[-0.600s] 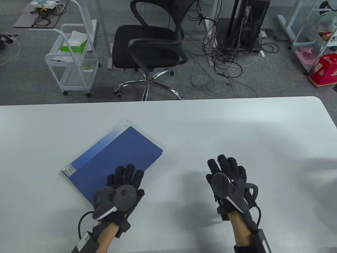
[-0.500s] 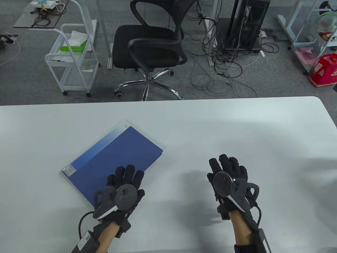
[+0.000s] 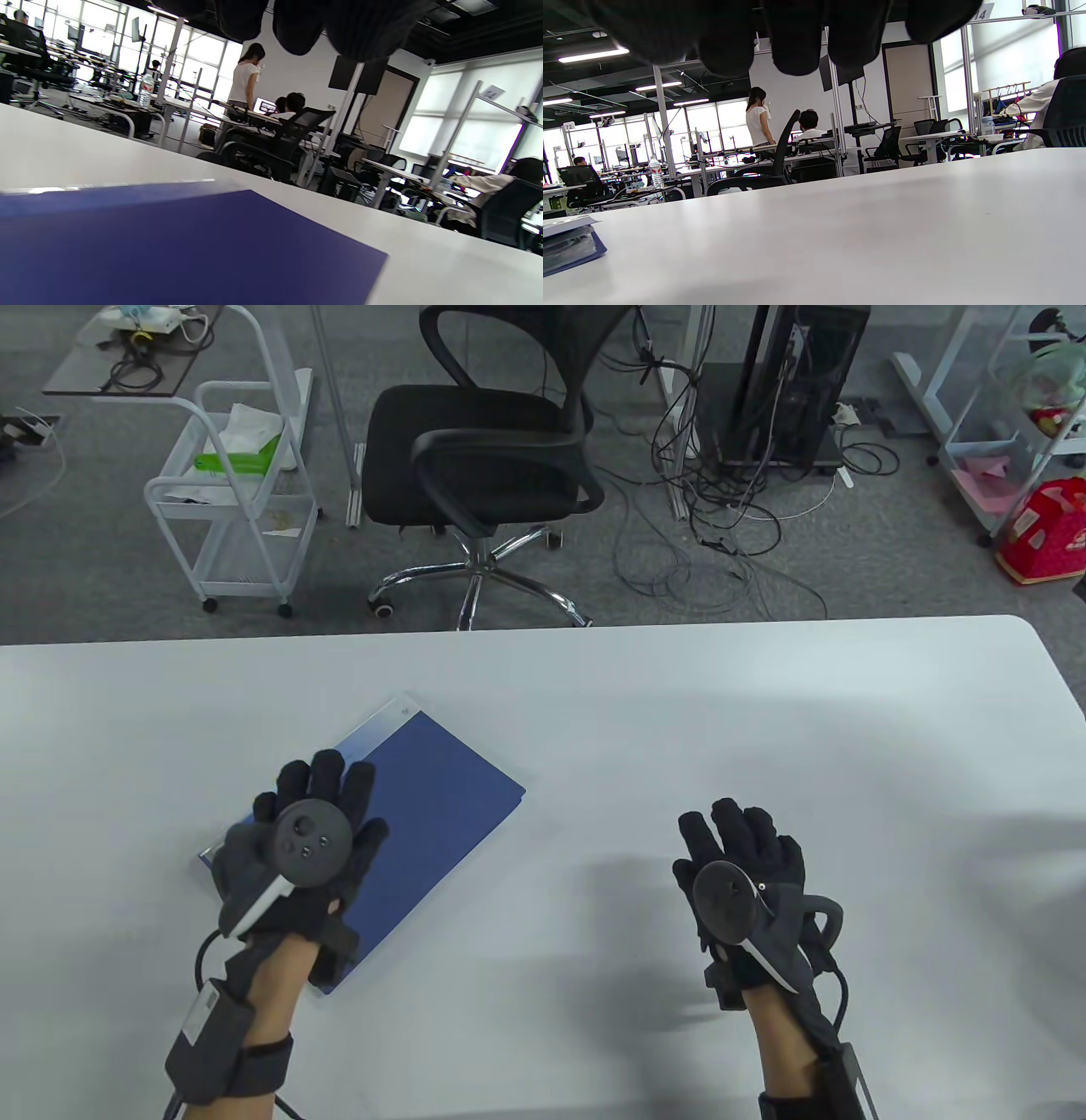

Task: Pull newspapers from file folder

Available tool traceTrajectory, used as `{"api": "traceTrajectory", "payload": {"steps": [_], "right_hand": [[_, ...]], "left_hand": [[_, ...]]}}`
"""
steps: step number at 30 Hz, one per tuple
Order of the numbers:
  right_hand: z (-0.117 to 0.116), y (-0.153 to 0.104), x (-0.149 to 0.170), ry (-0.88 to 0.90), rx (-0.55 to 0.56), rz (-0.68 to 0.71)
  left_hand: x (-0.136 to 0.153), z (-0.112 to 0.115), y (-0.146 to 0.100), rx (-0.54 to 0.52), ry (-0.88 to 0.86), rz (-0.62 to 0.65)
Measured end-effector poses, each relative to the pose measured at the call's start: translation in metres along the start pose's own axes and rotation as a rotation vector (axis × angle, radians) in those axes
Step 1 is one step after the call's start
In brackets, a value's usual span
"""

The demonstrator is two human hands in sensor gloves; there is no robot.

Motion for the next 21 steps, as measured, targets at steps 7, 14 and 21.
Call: {"api": "traceTrajectory", "payload": {"steps": [7, 14, 21], "right_hand": [[-0.001, 0.000, 0.000, 0.004, -0.014, -0.004], [-0.001, 0.001, 0.005, 0.007, -0.020, -0.022], [-0.004, 0.004, 0.008, 0.011, -0.038, -0.037]], "left_hand": [[0.061, 0.014, 0.046, 0.073, 0.004, -0.158], [0.123, 0.084, 0.068, 0.300, -0.070, -0.346], [0.136, 0.118, 0.070, 0.400, -0.056, -0.358]]}}
Point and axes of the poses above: the tracker on the back of each hand, its own x axis roughly to the little-finger side, its own y axis roughly from the wrist to the fingertips, z = x × y, the point moved 3 cm from there along y, roughly from the wrist to the fingertips, and after that the axes turned 3 degrees about y, right-handed, at the moved point
